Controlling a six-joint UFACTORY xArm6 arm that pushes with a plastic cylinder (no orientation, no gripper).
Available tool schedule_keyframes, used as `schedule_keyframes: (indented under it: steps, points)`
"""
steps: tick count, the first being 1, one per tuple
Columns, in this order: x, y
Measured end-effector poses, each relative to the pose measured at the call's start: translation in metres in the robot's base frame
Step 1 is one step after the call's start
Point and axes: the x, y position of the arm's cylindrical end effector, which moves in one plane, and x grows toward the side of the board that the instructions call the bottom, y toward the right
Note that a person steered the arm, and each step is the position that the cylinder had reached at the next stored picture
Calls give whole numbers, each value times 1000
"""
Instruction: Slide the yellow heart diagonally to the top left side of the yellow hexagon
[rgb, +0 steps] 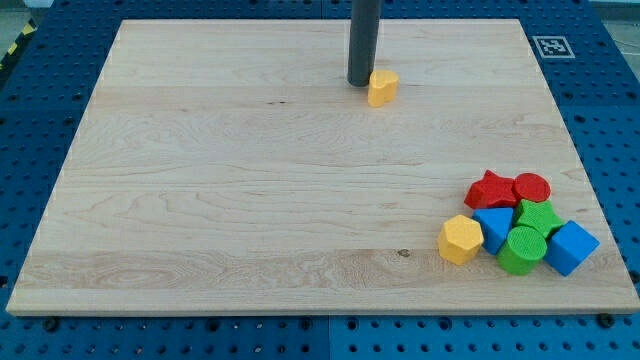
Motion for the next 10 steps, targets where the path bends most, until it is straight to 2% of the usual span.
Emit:
schedule_keyframes:
  steps: [6,8,9,10]
  points:
    - [25,19]
    - [25,19]
    - [5,23]
    - [11,44]
